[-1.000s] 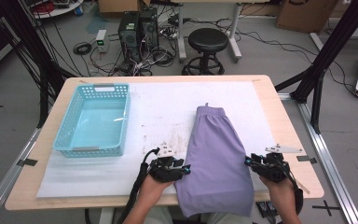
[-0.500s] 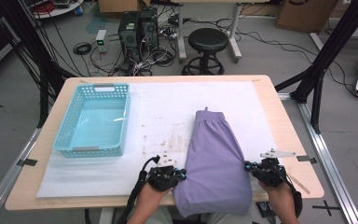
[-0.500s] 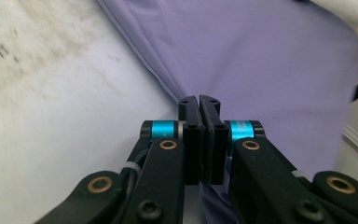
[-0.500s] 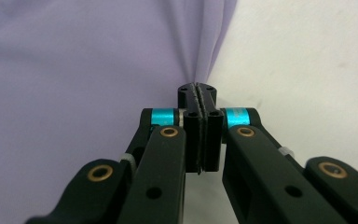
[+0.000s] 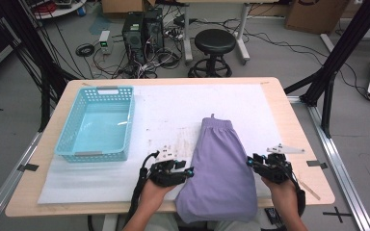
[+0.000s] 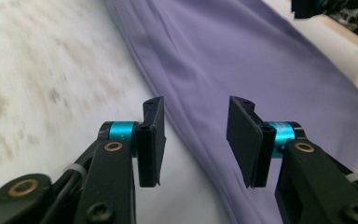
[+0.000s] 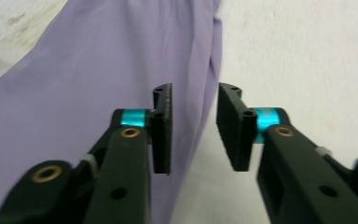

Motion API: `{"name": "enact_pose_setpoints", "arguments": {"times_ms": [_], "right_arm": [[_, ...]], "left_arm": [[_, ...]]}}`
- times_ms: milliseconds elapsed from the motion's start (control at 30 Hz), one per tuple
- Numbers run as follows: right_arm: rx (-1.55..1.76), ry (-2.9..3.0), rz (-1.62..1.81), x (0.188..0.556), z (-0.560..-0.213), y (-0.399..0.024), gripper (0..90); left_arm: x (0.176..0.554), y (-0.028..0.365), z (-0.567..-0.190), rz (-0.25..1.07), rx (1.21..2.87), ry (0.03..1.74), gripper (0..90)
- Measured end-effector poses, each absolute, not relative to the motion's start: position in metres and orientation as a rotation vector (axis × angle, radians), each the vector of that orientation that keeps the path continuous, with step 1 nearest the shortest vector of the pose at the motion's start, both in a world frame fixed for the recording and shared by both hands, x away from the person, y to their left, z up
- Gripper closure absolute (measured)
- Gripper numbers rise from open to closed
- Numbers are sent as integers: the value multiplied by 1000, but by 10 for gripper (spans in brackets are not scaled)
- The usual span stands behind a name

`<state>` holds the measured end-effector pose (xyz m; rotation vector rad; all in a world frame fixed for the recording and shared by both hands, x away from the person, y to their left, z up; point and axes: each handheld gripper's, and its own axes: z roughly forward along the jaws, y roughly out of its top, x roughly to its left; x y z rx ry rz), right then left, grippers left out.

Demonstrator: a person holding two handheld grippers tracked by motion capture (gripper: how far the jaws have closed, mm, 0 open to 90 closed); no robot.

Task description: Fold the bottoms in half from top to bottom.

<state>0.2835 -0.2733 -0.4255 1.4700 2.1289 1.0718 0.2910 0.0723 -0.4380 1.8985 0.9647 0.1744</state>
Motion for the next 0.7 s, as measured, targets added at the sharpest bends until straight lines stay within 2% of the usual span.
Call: {"name": "enact_pose_setpoints", "arguments": {"times_ms": [100,233,367,433,533,600,633,667,700], "right_arm": [[1471,2150,1052,304,-430,-265,778],[1448,2194,1012,319,-437,-255,883],[1444,2228,965,323,-443,-250,895],[1453,2220,978,323,-444,-251,896],[1463,2214,976,321,-444,-253,897],[1469,2207,958,319,-443,-256,897],[1473,2216,953,319,-442,-259,896],[1483,2212,958,318,-442,-262,891],[1485,2206,973,318,-441,-265,838]], "left_arm": [[305,62,-438,201,1883,968,579],[317,49,-445,224,1949,981,599],[321,37,-450,276,2049,975,710],[320,36,-450,313,2055,974,782],[319,38,-449,308,2067,971,842],[318,40,-447,298,2078,968,836],[319,41,-447,294,2074,972,799],[320,42,-447,299,2064,981,725],[322,44,-446,297,2047,991,685]]}}
